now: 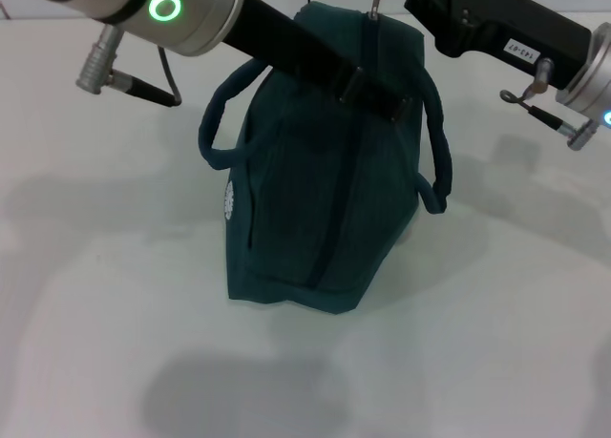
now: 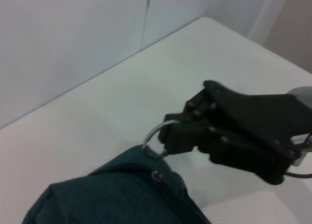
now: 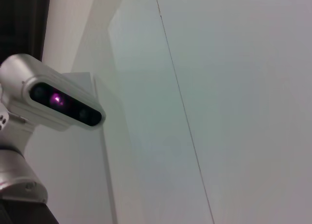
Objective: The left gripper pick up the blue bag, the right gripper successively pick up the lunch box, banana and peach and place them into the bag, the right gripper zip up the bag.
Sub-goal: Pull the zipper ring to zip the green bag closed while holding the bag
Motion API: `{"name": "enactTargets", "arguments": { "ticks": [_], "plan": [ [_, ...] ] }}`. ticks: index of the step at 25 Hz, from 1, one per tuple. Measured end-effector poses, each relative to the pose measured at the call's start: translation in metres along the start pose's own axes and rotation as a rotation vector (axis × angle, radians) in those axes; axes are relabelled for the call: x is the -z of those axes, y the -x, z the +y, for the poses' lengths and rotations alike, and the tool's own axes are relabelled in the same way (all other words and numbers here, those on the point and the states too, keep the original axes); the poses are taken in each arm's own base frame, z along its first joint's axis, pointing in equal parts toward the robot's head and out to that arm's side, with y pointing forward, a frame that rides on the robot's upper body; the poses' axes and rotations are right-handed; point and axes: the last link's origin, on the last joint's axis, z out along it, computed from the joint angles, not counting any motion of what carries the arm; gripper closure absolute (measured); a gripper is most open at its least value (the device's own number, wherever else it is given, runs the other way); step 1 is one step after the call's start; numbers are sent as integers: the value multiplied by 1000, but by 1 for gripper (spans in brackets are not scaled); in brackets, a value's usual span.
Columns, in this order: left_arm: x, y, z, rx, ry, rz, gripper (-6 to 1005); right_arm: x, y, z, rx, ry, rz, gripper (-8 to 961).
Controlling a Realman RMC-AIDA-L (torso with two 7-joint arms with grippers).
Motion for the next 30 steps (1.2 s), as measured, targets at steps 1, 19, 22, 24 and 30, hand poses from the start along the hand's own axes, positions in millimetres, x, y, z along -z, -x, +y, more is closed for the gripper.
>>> {"name": "enactTargets", "arguments": {
  "ticks": [1, 19, 22, 24, 30],
  "plan": [
    [-1, 0, -1, 5, 0, -3, 111, 0, 0, 0, 0, 0, 0, 944],
    [-8, 0, -14, 33, -62, -31, 111, -2, 1, 0, -3, 7, 4, 943],
    [-11, 1, -13, 15, -71, -42, 124, -2, 1, 0, -3, 7, 4, 943],
    [-15, 2, -12, -8, -94, -56, 133, -2, 0, 0, -4, 7, 4, 943],
    [-18, 2, -11, -30, -134, -70, 328, -2, 1, 1, -3, 10, 2, 943]
  ]
}}
